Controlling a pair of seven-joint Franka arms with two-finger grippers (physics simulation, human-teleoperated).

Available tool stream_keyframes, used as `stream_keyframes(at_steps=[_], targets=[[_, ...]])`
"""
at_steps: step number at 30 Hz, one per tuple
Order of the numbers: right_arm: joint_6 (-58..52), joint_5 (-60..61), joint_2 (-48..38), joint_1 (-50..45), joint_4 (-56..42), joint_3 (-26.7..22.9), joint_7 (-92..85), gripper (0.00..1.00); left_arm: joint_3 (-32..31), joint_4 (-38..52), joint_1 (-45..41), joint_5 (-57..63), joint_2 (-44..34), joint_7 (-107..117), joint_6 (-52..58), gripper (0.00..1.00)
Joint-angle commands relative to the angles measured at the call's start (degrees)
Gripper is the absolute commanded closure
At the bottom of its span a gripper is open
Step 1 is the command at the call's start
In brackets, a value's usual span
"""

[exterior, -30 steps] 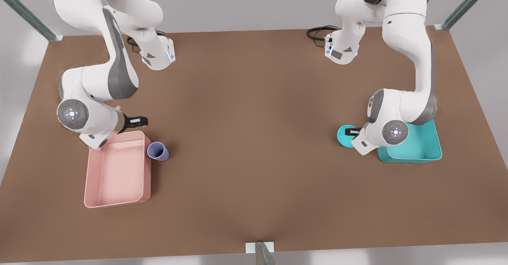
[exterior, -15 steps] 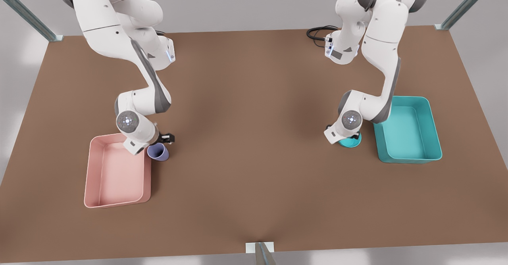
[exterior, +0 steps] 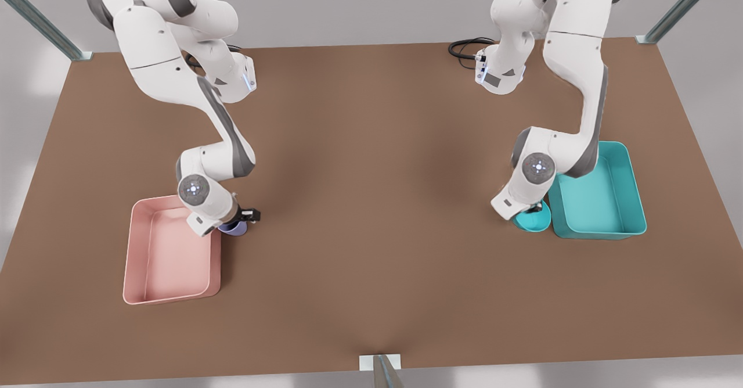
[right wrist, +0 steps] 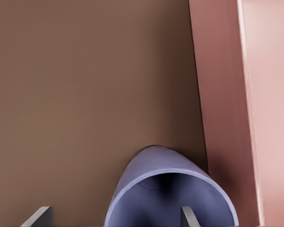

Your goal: Put the bowls and cups in different boxes

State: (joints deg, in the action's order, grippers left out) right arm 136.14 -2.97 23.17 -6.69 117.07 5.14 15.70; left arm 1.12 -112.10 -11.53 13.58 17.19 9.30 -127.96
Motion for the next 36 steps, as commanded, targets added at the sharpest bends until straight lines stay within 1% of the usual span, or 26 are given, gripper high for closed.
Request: stream_keyframes(at_steps=[1, 3, 4, 5, 6, 8, 9, 10, 14, 15, 16, 17, 18, 20, 21, 22, 23, 24, 25, 26, 27, 28, 30, 32, 34, 36], targets=[[0.53, 0.07, 0.91, -0.17, -0.53, 0.05, 2.76, 0.00, 0.19, 5.57, 5.18, -0.31, -1.90, 5.19, 23.00, 0.79], [0.53, -0.02, 1.79, -0.26, -0.88, -0.04, 2.67, 0.00, 2.39, 6.81, 12.58, -0.40, -1.99, 5.65, 22.32, 0.79], [0.53, -0.02, 1.88, -0.17, -0.88, -0.04, 2.67, 0.03, 2.39, 6.55, 15.21, -0.40, -1.90, 5.56, 21.43, 0.79], [0.53, -0.02, 1.88, -0.17, -0.88, -0.04, 2.67, 0.10, 2.57, 6.20, 16.97, -0.40, -1.55, 5.47, 20.91, 0.79], [0.53, -0.02, 1.88, -0.17, -0.88, -0.04, 2.50, 0.30, 3.44, 3.13, 17.86, -0.40, -1.37, 4.50, 17.66, 0.79], [0.44, -0.02, 1.88, -0.17, -0.88, -0.04, 2.15, 0.61, 5.46, -1.18, 18.47, -0.48, 0.38, 4.24, 11.60, 0.79], [0.44, -0.02, 1.88, 0.09, -0.97, 0.05, 2.06, 0.73, 5.64, -2.50, 18.82, -0.66, 2.93, 4.24, 8.78, 0.79], [0.35, -0.02, 1.97, 0.36, -0.97, 0.05, 1.97, 0.79, 5.56, -4.70, 18.82, -0.66, 4.07, 4.24, 5.71, 0.79], [-0.35, 0.07, 1.97, 1.85, -2.11, 0.05, 1.71, 0.79, 5.64, -5.32, 19.17, -0.84, 8.03, 4.24, 2.54, 0.79], [-1.32, 0.15, 1.97, 2.55, -3.43, 0.05, 0.65, 0.79, 5.64, -5.23, 19.17, -0.75, 8.29, 4.15, 2.45, 0.73], [-5.44, 0.24, 1.88, 2.64, -6.59, 0.05, 0.65, 0.79, 5.64, -5.14, 19.17, -0.75, 8.65, 3.80, 2.45, 0.43], [-9.49, 0.77, 1.61, 2.55, -10.02, 0.40, 0.74, 0.79, 5.64, -4.97, 19.00, -0.92, 8.65, 3.53, 2.54, 0.00], [-11.60, 0.86, 1.35, 1.94, -12.39, 0.58, 0.74, 0.79, 5.73, -3.39, 19.26, -4.87, 6.02, 3.45, 6.65, 0.00], [-14.76, 1.29, 1.35, 1.85, -16.61, 2.42, 1.27, 0.79, 5.56, 6.45, 18.56, -7.16, -0.75, 3.36, 28.10, 0.00], [-17.22, 2.26, 1.70, 1.94, -20.46, 2.60, 0.65, 0.79, 4.07, 12.85, 17.95, -7.08, -2.42, 3.27, 36.61, 0.00], [-20.91, 2.18, 1.70, 2.38, -25.30, 2.51, -1.27, 0.79, 0.56, 19.01, 17.68, -7.08, -3.57, 3.36, 43.74, 0.00], [-24.07, 1.56, 1.61, 2.73, -29.25, 1.99, -5.92, 0.79, -4.97, 20.61, 16.55, -6.99, -5.50, 4.06, 44.20, 0.00], [-26.28, 0.51, 1.61, 5.09, -32.34, 0.32, -14.35, 0.79, -7.88, 21.74, 11.72, -6.90, -6.03, 6.94, 40.00, 0.00], [-26.37, -0.37, 1.70, 7.21, -33.49, -1.09, -22.63, 0.79, -8.51, 28.23, 9.25, -6.99, -5.94, 14.09, 39.44, 0.00], [-26.37, -2.39, 1.70, 7.56, -33.84, -4.25, -26.85, 0.79, -10.17, 32.21, 7.75, -6.81, -6.03, 7.69, 43.40, 0.00], [-26.28, -2.84, 1.79, 8.00, -33.84, -6.54, -29.40, 0.79, -11.67, 32.39, 7.05, -6.64, -6.03, 2.05, 45.78, 0.00], [-26.28, -2.75, 1.96, 8.79, -33.75, -7.95, -30.90, 0.79, -11.58, 33.00, 6.17, -6.90, -5.68, 1.60, 46.31, 0.00], [-26.28, -2.48, 6.27, 10.03, -33.58, -7.95, -29.76, 0.79, -12.11, 33.62, 6.43, -6.72, -5.24, 1.69, 46.39, 0.00], [-23.30, -0.20, 10.66, 9.94, -33.84, -7.77, -29.67, 0.79, -12.72, 35.11, 6.08, -6.73, -5.24, 1.78, 48.77, 0.00], [-19.08, 0.68, 13.56, 9.94, -33.93, -7.77, -29.67, 0.79, -16.06, 35.20, 6.17, -5.76, -5.50, 2.31, 50.69, 0.00], [-16.79, 0.94, 15.23, 9.85, -34.54, -7.77, -29.50, 0.79, -21.24, 35.20, 6.25, -1.63, -5.51, 8.54, 52.02, 0.00]])
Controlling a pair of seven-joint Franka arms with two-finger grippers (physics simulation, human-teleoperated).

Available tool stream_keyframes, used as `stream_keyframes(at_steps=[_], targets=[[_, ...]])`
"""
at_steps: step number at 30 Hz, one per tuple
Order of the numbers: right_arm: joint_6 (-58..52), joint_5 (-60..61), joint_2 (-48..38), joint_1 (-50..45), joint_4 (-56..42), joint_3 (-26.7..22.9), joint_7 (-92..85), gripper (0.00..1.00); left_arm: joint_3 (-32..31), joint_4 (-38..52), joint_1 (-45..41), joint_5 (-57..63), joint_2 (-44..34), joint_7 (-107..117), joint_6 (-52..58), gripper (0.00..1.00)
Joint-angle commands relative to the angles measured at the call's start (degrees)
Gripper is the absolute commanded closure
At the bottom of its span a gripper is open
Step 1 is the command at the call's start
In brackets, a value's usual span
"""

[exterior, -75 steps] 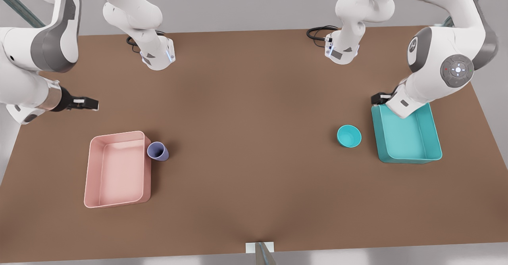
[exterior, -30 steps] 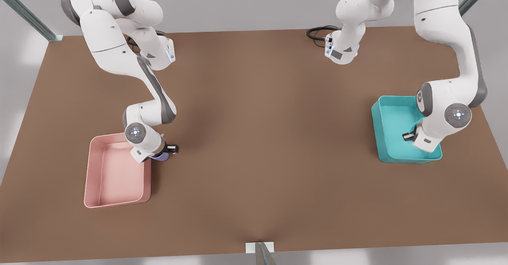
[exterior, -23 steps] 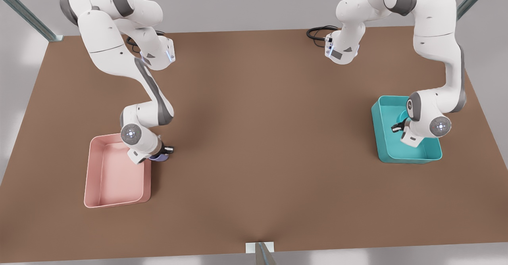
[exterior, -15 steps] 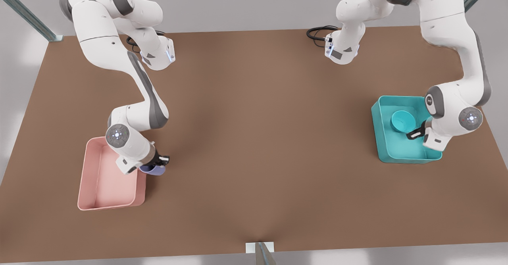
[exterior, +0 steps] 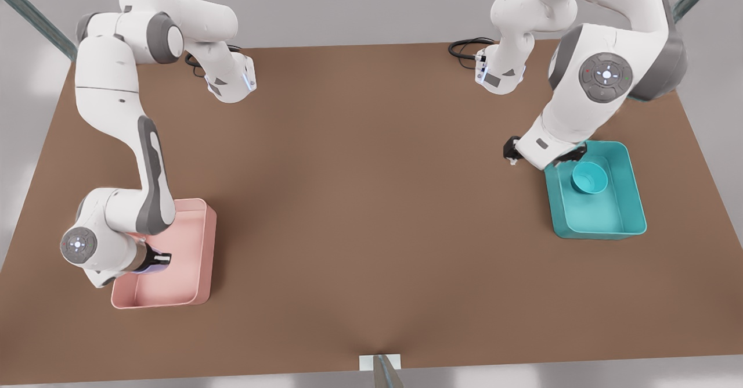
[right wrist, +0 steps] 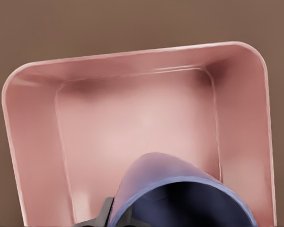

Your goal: Put the bowls and cups in different boxes

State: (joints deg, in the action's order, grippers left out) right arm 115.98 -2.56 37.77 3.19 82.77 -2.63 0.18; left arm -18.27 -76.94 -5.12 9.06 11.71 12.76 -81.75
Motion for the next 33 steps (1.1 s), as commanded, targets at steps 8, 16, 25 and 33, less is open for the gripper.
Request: stream_keyframes(at_steps=[8, 16, 25, 33], targets=[[5.93, 2.91, 3.89, -0.11, -0.24, 0.08, -10.55, 0.47, -0.28, -1.71, 8.37, 0.17, -1.77, -2.55, 2.92, 0.00], [4.87, 2.47, 2.31, -0.55, -0.59, 0.52, -11.08, 0.00, 8.51, -2.78, 4.77, -6.95, -2.84, -6.52, 1.86, 0.00], [-19.99, 3.09, -13.51, -0.55, -0.59, 1.84, -5.98, 0.00, 8.60, -2.86, 5.21, -6.43, -2.66, -6.43, 3.00, 0.00], [-33.62, 2.47, -27.49, -1.96, 0.90, 2.72, 0.79, 0.00, 8.69, -2.86, 5.38, -6.07, -2.31, -6.43, 2.65, 0.00]])
